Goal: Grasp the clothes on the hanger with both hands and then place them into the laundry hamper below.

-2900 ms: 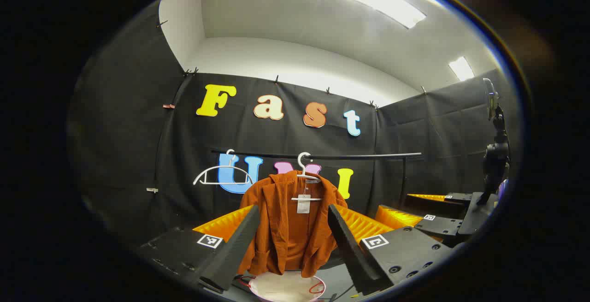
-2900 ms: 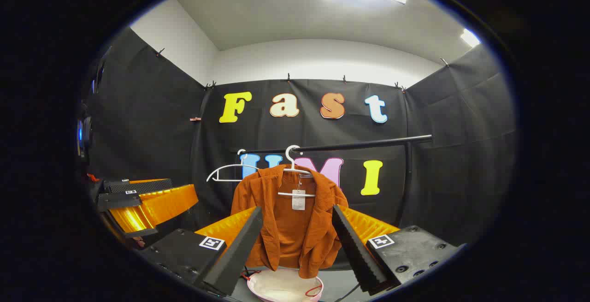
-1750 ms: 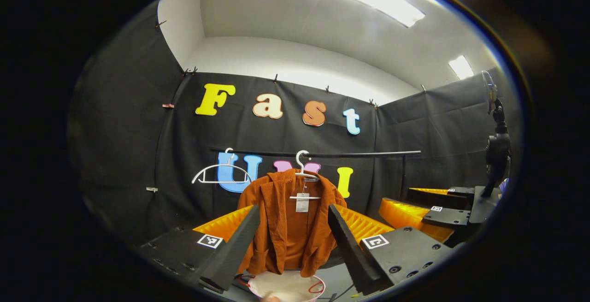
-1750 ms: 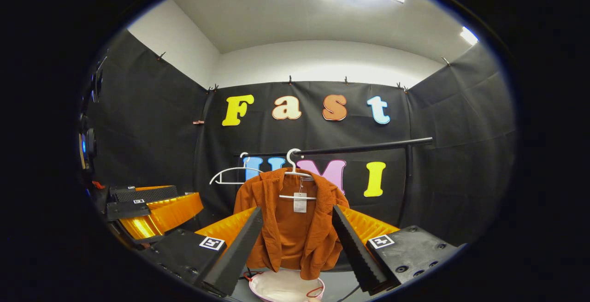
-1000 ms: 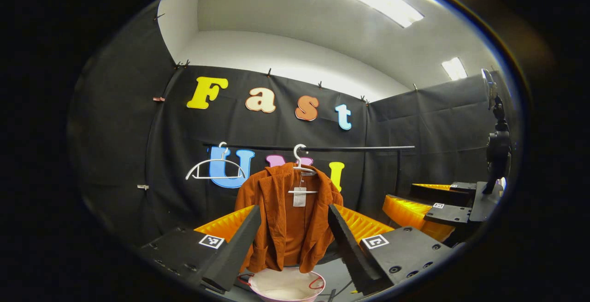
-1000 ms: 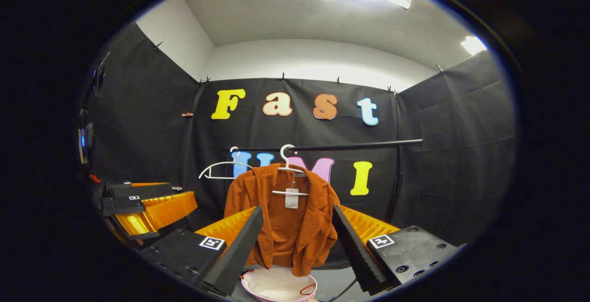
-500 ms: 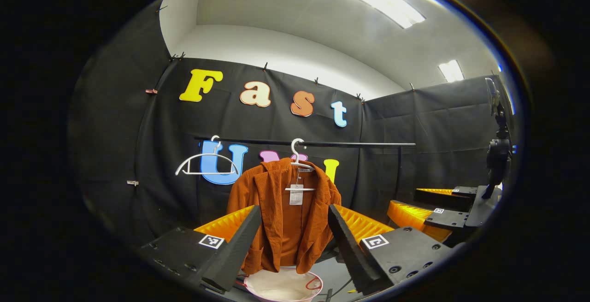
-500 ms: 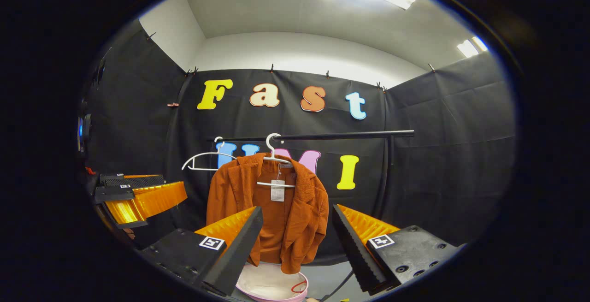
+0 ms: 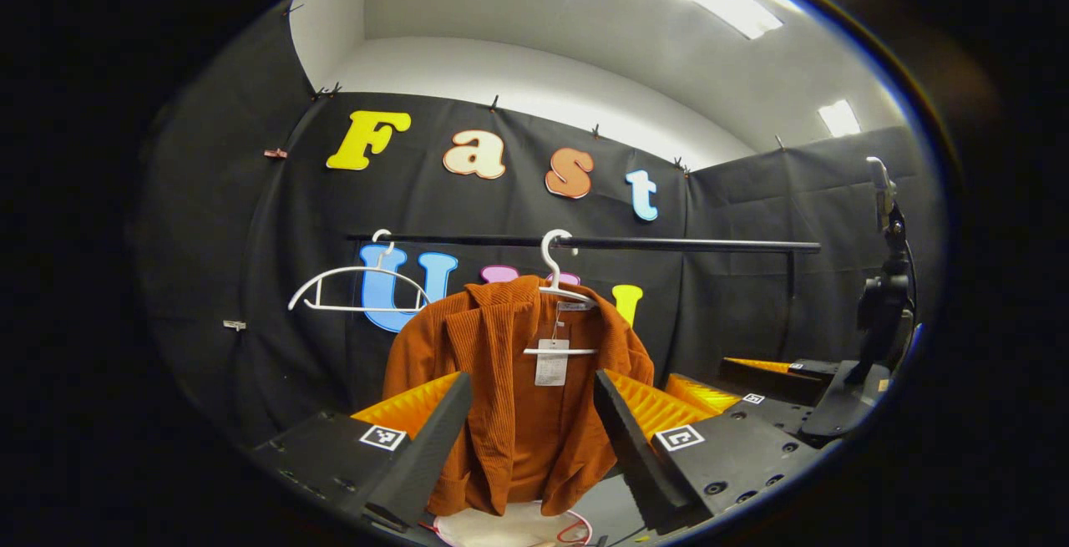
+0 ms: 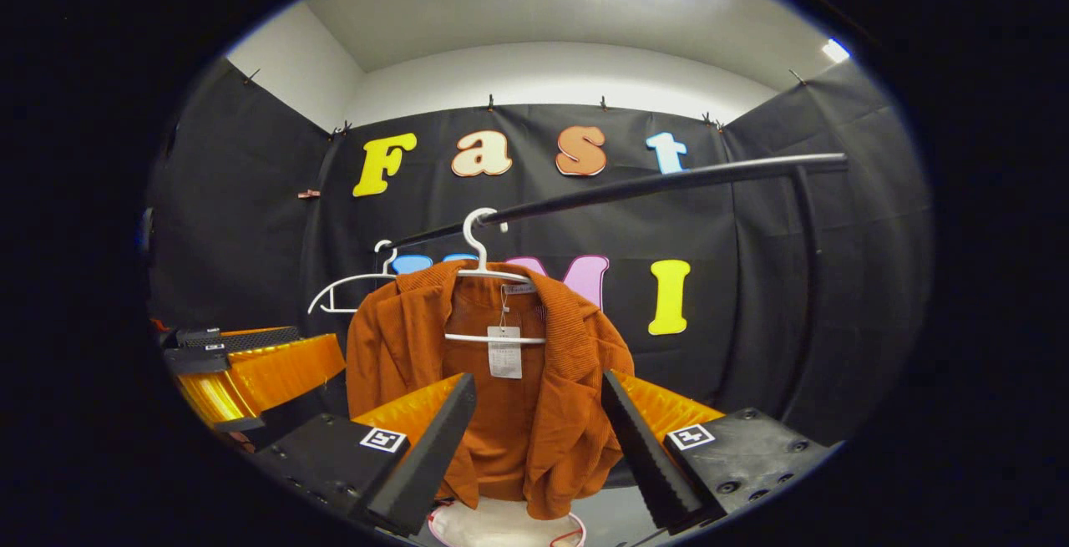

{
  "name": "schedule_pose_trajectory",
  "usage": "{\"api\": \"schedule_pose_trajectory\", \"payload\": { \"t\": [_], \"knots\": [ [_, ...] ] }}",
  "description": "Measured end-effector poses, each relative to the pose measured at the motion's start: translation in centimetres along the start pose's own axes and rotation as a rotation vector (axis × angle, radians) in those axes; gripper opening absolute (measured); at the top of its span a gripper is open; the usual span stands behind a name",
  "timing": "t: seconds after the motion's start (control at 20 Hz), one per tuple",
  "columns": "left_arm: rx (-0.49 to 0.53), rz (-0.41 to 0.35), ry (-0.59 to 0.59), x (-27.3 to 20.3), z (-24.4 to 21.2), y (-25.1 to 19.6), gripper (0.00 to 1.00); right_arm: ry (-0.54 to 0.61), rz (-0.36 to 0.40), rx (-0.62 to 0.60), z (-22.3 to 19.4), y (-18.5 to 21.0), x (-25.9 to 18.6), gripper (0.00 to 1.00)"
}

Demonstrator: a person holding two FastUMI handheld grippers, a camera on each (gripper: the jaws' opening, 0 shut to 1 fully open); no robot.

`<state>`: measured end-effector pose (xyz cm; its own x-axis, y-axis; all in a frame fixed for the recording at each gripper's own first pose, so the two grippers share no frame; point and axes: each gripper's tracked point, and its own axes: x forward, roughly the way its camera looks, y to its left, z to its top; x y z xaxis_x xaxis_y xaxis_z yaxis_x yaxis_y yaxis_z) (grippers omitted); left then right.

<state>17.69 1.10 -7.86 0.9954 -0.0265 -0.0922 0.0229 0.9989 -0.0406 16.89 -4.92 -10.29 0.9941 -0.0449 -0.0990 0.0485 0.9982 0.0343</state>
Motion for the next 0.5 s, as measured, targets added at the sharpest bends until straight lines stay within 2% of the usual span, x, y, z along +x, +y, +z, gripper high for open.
{"api": "schedule_pose_trajectory", "payload": {
  "t": [0.2,0.5],
  "knots": [
    [-0.002,0.061,0.039,4.2,-2.1,0.3,0.93,0.048,0.054,0.014,-2.5,-1.1,4.9,0.98],
    [-0.015,0.145,0.081,8.5,-4.7,1.8,0.93,0.106,0.09,0.042,-6.0,-2.4,10.3,0.98]
  ]
}}
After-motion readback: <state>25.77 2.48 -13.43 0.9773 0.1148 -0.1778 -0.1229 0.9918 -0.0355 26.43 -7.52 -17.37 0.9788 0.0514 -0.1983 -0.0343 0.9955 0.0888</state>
